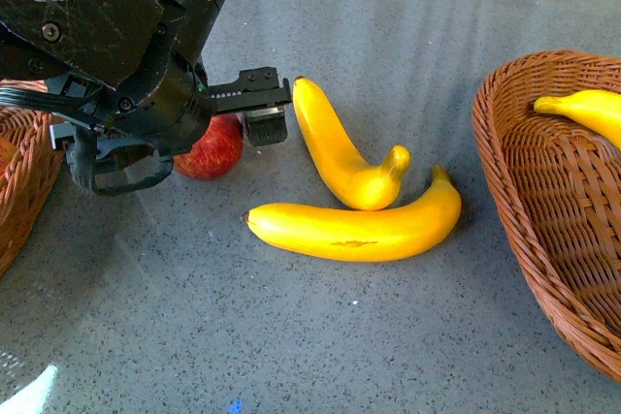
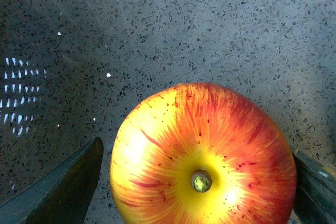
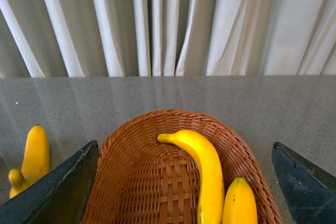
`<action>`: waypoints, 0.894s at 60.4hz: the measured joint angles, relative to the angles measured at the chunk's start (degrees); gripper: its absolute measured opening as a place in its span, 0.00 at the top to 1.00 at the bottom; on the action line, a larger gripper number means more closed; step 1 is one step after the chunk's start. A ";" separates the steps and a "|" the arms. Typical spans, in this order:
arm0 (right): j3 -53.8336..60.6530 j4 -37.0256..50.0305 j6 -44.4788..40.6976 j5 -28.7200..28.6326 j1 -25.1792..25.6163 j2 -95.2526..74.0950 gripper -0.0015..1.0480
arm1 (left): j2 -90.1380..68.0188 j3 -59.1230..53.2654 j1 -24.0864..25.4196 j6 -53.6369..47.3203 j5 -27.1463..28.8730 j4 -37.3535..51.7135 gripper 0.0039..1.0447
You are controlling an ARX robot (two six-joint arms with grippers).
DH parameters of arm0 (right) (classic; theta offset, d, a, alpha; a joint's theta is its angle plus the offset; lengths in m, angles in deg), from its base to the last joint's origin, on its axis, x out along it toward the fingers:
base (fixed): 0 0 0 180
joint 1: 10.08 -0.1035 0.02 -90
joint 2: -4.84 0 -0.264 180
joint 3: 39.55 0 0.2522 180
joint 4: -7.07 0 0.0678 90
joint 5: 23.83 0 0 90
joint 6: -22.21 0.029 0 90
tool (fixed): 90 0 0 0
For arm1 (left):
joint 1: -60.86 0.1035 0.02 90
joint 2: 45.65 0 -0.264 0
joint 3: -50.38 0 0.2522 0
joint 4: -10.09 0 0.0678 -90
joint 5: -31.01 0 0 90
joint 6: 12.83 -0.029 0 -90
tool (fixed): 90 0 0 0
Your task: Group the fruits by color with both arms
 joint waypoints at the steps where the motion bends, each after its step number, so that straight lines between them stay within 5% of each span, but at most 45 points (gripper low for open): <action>1: 0.00 0.00 0.00 0.00 0.00 0.00 0.09 | -0.09 0.02 0.00 -0.07 -0.02 0.00 0.10; 13: 0.00 0.00 -0.02 0.00 0.00 0.00 0.09 | 0.24 -0.26 -0.11 0.04 0.02 0.31 0.28; 33: 0.00 0.00 0.00 0.00 0.00 0.00 0.09 | 11.30 -6.27 1.25 0.48 1.20 1.99 0.29; 54: 0.00 0.00 0.00 0.00 0.00 0.00 0.09 | 18.43 -7.98 9.73 -0.55 5.99 3.21 0.29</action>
